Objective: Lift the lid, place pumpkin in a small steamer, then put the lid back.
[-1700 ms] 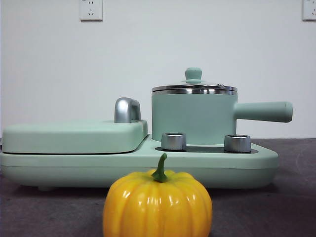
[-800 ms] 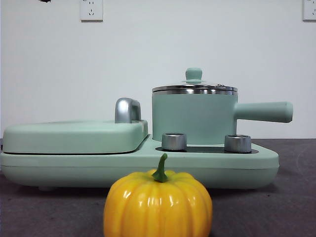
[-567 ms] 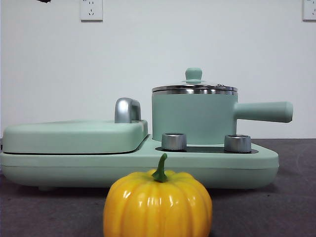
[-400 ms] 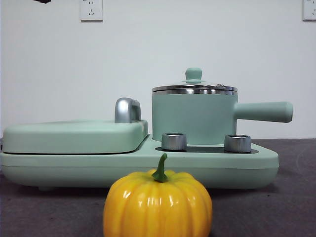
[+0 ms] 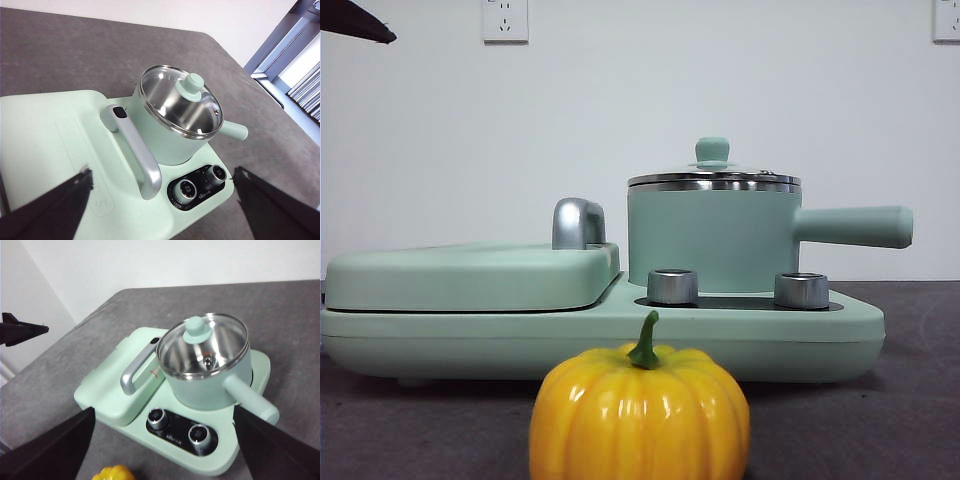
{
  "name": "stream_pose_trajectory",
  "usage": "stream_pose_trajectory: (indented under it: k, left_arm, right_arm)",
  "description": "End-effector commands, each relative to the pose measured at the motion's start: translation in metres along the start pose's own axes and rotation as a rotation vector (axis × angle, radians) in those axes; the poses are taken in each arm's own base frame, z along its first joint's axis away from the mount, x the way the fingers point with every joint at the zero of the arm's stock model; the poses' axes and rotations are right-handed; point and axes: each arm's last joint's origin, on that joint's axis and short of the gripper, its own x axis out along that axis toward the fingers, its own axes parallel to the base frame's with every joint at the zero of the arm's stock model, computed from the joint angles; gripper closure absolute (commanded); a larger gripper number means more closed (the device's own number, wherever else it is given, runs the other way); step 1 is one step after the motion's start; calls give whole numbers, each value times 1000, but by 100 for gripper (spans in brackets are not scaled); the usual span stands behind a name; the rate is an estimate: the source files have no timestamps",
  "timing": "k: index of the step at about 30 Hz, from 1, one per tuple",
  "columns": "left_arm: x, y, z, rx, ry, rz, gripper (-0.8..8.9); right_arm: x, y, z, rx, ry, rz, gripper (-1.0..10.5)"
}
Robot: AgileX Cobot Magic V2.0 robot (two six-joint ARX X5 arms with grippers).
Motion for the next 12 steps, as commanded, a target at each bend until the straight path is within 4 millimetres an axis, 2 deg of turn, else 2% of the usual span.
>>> stream_pose_trajectory:
  k: [1,7,12]
  left_arm:
    - [-1,-3,6,-14,-20,-15,331]
    - [-1,-9,14,9,-24,-41,337]
    - [16,-15,28,35,55,-69,337]
  right_arm:
    - [-1,2,4,-17,-17,1,503]
    - [-1,2,4,18,-15,7,503]
    - [-1,2,3,19,-14,8,503]
